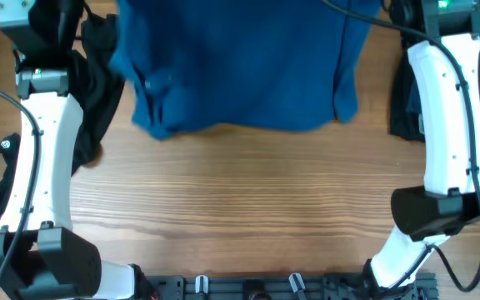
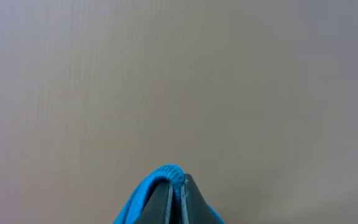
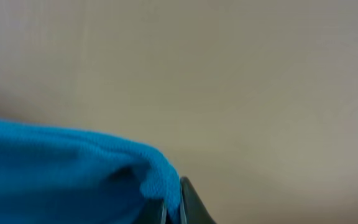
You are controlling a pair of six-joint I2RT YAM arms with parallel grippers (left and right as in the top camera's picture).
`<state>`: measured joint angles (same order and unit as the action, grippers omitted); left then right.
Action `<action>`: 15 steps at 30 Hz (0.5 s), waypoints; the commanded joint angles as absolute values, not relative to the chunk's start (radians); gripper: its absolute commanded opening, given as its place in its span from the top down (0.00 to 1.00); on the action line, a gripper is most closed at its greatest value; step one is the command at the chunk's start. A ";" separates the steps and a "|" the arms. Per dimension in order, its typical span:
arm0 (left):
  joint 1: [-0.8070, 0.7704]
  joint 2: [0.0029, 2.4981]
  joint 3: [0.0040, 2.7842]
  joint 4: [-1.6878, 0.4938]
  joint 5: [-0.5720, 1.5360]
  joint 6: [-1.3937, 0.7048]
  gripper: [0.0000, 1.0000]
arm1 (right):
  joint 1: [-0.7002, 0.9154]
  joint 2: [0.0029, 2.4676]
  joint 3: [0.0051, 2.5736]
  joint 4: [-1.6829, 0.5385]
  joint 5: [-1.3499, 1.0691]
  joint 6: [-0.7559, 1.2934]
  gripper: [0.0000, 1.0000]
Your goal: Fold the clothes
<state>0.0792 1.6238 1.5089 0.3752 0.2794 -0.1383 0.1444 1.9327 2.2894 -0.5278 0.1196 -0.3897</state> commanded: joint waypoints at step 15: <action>0.081 1.681 1.830 -0.088 0.287 -0.030 0.96 | 0.028 1.958 2.335 -0.595 -0.001 -0.402 0.96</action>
<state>0.0727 1.6222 1.8267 -0.0151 0.3054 -0.1055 0.0494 1.9316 2.3234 -0.5694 -0.0017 -0.4442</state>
